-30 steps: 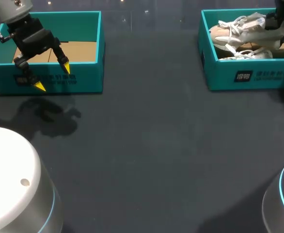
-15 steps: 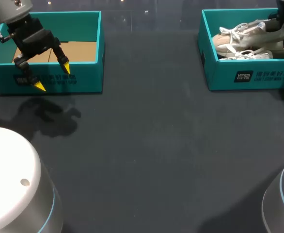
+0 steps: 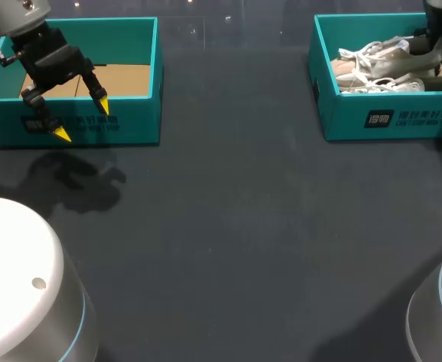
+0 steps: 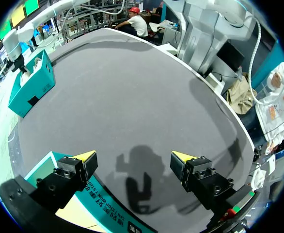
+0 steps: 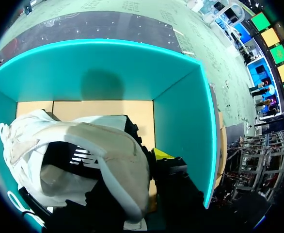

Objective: Take the shoe out of the shoebox, open the shoe tongue, remove and reinsert the insole, then place the shoe into the shoebox

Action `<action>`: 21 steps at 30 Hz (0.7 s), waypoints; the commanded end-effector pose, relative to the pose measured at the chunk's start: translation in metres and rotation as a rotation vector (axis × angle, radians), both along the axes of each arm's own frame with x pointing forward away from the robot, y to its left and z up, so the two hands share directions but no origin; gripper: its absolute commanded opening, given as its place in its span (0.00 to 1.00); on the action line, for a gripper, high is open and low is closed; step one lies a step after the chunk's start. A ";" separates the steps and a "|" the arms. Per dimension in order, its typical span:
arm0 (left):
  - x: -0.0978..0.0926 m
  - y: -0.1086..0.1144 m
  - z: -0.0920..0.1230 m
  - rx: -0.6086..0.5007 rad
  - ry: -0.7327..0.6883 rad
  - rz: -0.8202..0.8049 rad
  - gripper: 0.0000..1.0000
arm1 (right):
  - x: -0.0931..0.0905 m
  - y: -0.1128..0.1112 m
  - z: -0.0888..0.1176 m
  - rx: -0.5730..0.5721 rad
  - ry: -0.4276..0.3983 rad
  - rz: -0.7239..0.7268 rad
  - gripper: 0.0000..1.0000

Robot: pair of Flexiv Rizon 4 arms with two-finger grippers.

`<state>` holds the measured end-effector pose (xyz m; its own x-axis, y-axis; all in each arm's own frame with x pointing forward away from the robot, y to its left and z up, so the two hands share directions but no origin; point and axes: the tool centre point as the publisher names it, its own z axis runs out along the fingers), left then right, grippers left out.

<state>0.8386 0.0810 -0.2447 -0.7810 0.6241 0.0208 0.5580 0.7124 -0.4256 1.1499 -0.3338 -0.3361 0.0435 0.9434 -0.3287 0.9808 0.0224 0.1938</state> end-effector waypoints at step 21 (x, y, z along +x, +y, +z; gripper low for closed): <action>0.000 0.000 0.000 0.002 -0.001 -0.001 1.00 | 0.005 0.000 -0.013 0.061 0.046 -0.023 0.34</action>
<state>0.8386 0.0810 -0.2447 -0.7810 0.6241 0.0208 0.5580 0.7124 -0.4256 1.1543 -0.3347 -0.3509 0.0512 0.9606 -0.2731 0.9884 -0.0096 0.1516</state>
